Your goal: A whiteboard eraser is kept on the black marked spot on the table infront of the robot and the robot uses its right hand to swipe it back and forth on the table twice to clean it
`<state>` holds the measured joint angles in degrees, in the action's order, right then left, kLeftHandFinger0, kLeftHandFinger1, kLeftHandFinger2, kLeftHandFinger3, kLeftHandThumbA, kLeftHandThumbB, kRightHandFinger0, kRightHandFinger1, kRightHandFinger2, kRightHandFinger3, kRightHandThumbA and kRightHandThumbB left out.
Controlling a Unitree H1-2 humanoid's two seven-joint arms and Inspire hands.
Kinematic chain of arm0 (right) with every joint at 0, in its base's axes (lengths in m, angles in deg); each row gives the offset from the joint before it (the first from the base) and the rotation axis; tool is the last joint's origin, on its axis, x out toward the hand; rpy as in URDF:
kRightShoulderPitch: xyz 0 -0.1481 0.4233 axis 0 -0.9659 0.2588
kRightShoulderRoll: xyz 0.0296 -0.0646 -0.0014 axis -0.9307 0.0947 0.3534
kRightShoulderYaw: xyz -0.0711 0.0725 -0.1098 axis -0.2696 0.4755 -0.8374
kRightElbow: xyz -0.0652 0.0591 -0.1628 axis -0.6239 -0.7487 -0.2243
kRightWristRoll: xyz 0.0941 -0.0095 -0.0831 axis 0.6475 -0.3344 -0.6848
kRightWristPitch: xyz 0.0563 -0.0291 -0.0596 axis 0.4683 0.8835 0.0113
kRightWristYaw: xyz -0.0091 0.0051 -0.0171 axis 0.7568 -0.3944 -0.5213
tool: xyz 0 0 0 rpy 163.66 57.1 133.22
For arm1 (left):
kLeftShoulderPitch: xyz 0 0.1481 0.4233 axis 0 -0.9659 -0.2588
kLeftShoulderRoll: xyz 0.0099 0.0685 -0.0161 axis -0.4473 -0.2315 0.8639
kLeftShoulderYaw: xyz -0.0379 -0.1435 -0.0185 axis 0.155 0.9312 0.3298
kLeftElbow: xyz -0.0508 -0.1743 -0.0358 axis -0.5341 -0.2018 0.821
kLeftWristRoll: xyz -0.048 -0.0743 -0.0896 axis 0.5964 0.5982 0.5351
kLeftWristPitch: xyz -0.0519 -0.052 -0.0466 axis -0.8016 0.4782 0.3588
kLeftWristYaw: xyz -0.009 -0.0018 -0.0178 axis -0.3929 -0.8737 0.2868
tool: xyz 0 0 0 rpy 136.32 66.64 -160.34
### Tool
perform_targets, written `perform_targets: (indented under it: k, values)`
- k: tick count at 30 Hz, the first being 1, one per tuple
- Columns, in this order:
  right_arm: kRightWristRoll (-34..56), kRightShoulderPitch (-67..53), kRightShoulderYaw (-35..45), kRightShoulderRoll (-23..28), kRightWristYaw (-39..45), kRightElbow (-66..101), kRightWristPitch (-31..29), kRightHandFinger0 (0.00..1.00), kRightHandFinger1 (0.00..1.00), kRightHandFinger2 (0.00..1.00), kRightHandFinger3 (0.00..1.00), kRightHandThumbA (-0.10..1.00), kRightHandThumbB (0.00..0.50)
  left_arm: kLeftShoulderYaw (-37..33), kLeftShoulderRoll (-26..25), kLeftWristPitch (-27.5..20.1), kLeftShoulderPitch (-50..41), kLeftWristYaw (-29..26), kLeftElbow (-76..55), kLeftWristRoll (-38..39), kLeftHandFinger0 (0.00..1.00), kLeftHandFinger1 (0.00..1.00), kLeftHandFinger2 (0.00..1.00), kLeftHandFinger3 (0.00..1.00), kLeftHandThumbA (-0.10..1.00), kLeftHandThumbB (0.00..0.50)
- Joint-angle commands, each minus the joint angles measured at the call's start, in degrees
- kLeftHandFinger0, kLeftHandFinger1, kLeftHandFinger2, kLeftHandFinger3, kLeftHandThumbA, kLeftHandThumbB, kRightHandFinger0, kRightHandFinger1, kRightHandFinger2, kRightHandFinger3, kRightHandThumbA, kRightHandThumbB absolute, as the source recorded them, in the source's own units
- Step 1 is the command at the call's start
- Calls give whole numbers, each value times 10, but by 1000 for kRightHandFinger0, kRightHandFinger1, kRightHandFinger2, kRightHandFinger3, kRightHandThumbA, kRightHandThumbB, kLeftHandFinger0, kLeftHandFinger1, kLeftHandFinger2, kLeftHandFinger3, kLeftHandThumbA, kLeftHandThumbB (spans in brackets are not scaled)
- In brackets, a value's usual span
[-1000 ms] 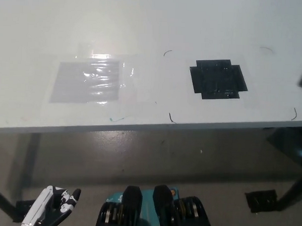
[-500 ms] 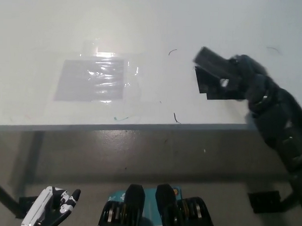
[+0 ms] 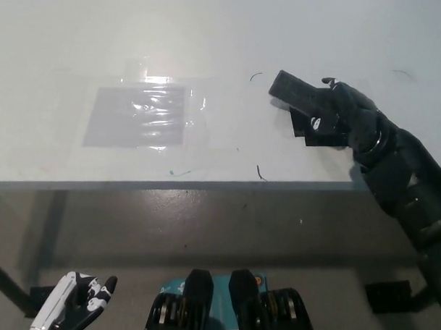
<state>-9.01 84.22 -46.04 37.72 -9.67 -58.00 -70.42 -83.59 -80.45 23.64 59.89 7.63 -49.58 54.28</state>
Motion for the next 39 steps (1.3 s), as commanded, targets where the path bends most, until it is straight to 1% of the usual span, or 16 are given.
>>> perform_targets:
  k: [1,2,5,6,7,8,10,17,20,21,23,26,30,35,37,39]
  values:
    - [-32,-3,-31,40,15,-18,30,586,856,886,911,143,12,10,-15,-9,-1,-2,-15,-2,0,0,0,0,582,299]
    - [-31,-3,-36,48,20,-18,35,366,619,631,860,91,4,10,-15,-10,0,-1,-14,1,0,0,0,0,582,296]
    - [-33,0,-49,65,34,-11,35,318,508,479,736,187,33,9,-15,-4,1,0,-15,-2,0,0,0,0,580,290]
    - [-35,0,-52,68,36,-5,34,695,844,741,866,491,124,8,-14,0,1,1,-16,0,0,0,0,0,579,292]
    - [-32,3,-53,70,47,0,32,765,920,899,1000,724,292,8,-14,-1,2,2,-14,1,0,0,0,0,578,292]
    - [-11,11,-44,71,99,11,35,1000,1000,1000,1000,855,405,8,-12,-10,3,3,-9,4,0,0,0,0,565,287]
    - [-6,14,-47,71,152,62,67,1000,1000,1000,1000,889,495,8,-11,-12,1,1,-9,2,0,0,0,0,566,291]
    - [-30,16,-60,81,179,223,112,1000,1000,1000,1000,956,500,9,-12,-1,2,-3,-20,-5,0,0,0,0,576,294]
    - [-14,17,-34,104,200,366,137,1000,1000,1000,1000,901,500,10,-14,0,6,2,-16,2,0,0,0,0,563,298]
    - [-13,18,-32,107,205,378,142,1000,1000,1000,1000,1000,500,10,-14,1,7,2,-16,2,0,0,0,0,564,299]
    - [-3,25,-19,122,220,434,152,1000,1000,1000,1000,920,500,11,-14,1,7,2,-15,4,0,0,0,0,563,302]
    - [1,41,-4,148,236,504,158,1000,1000,1000,1000,940,500,11,-15,-4,7,1,-13,1,0,0,0,0,565,303]
    - [113,31,119,189,251,690,178,1000,1000,1000,1000,943,500,11,-16,-5,3,3,-16,4,0,0,0,0,549,299]
    - [324,-41,357,123,108,978,132,1000,1000,1000,1000,986,488,11,-18,-6,0,3,-14,0,0,0,0,0,556,294]
    - [389,-69,379,119,86,1047,96,1000,1000,1000,1000,906,500,12,-20,-8,-2,4,-12,2,0,0,0,0,557,287]
    - [445,-155,369,127,43,1183,40,1000,1000,1000,1000,941,500,14,-24,-7,-2,6,-9,5,0,0,0,0,564,287]
